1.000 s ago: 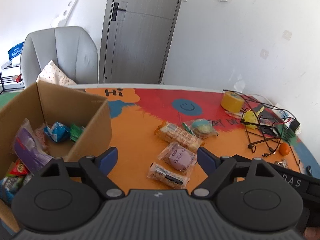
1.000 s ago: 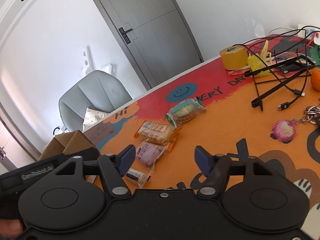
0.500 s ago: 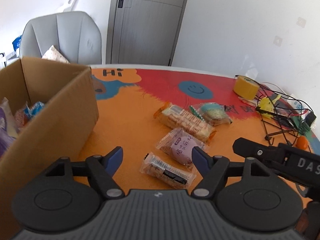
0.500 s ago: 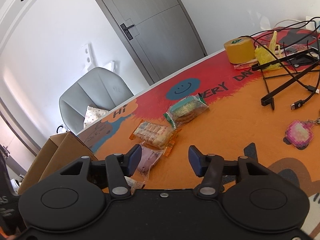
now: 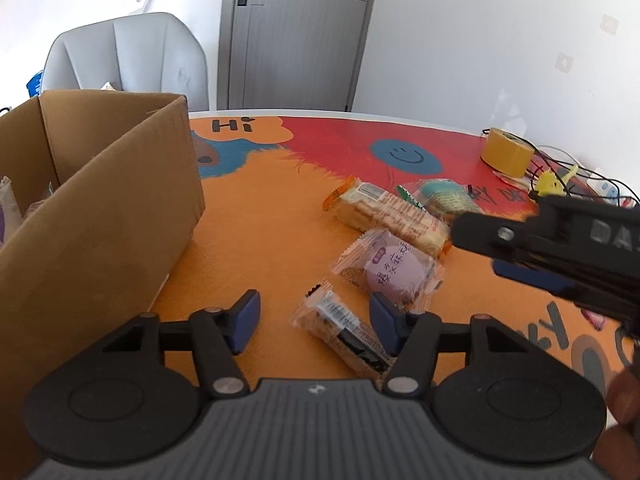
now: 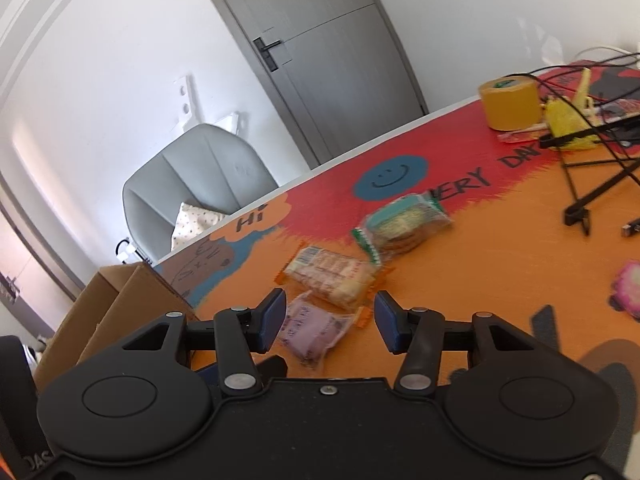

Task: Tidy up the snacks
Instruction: 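Grasp the clear black-labelled packet with the left gripper while the right gripper grasps the pink packet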

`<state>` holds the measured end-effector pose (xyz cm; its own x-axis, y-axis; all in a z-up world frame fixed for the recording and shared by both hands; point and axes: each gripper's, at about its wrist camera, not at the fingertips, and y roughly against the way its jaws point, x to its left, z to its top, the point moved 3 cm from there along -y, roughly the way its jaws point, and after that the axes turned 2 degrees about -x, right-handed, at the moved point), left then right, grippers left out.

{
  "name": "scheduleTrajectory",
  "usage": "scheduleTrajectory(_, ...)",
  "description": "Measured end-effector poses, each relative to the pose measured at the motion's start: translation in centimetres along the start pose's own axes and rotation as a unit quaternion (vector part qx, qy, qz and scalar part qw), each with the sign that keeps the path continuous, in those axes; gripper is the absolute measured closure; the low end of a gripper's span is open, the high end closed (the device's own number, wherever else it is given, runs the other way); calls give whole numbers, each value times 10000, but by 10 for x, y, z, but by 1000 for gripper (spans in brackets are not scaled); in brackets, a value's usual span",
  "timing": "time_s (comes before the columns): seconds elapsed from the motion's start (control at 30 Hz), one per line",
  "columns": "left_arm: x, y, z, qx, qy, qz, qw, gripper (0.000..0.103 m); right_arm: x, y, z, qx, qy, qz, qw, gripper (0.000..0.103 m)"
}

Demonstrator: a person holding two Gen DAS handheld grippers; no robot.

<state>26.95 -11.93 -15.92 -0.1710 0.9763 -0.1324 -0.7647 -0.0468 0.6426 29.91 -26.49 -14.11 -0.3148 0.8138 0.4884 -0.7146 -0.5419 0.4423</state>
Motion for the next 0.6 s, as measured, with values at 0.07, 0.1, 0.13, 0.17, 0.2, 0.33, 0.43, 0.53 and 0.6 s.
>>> scheduleTrajectory(0.07,3,2,-1,26,4,-35,10000,44,6,-5,-1,9,100,17,9999,53)
scheduleTrajectory(0.1,4,3,-1,33,14,-44,10000,44,9,-7,0,5,132,41,9999,53)
scheduleTrajectory(0.13,5,4,-2,41,10,-66,10000,44,12,-9,0,-3,160,67,9999,53)
scheduleTrajectory(0.17,6,4,-3,42,-1,-79,10000,44,14,-11,1,-17,188,82,9998,53)
scheduleTrajectory(0.2,6,5,-3,32,-24,-100,9999,45,15,-14,1,-26,216,89,9997,53)
scheduleTrajectory(0.33,13,6,-5,-11,-26,11,10000,78,17,-24,-1,46,291,27,9996,53)
scheduleTrajectory(0.43,21,6,-3,14,156,-81,9998,81,18,-30,-6,161,323,5,9993,54)
scheduleTrajectory(0.53,25,5,-1,14,270,-68,9996,82,22,-32,-12,237,477,-40,9986,54)
scheduleTrajectory(0.6,25,6,1,-6,320,-55,9995,82,23,-36,-18,445,622,-161,9969,53)
